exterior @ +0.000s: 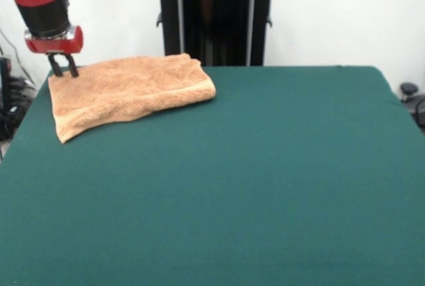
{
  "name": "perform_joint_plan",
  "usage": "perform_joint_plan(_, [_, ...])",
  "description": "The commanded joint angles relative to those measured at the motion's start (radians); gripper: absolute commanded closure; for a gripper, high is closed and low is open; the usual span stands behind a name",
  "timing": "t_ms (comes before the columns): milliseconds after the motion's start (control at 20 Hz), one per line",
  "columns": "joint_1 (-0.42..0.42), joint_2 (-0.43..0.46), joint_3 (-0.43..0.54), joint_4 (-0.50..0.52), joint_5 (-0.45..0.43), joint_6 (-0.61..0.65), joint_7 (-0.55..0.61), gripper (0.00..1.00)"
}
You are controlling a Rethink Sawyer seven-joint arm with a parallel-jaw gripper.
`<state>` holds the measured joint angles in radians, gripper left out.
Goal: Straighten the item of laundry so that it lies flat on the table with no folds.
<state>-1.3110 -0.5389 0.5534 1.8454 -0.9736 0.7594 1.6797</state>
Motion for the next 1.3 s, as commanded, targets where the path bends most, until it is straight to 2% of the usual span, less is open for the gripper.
perform_joint_plan(50, [0.058,-0.022,-0.031,0.02,-0.067,-0.067,-0.076,0.0])
perform_joint_plan(600, [0.066,-0.147,-0.042,0.141,-0.011,-0.085,-0.036,0.0])
perform_joint_plan(800, [0.075,-0.171,-0.034,0.152,0.012,-0.075,-0.032,0.0])
perform_joint_plan(950, [0.098,-0.169,-0.034,0.159,0.017,-0.093,0.004,0.0])
perform_joint_plan(1300, [0.194,-0.17,-0.064,0.201,0.04,-0.187,0.166,0.0])
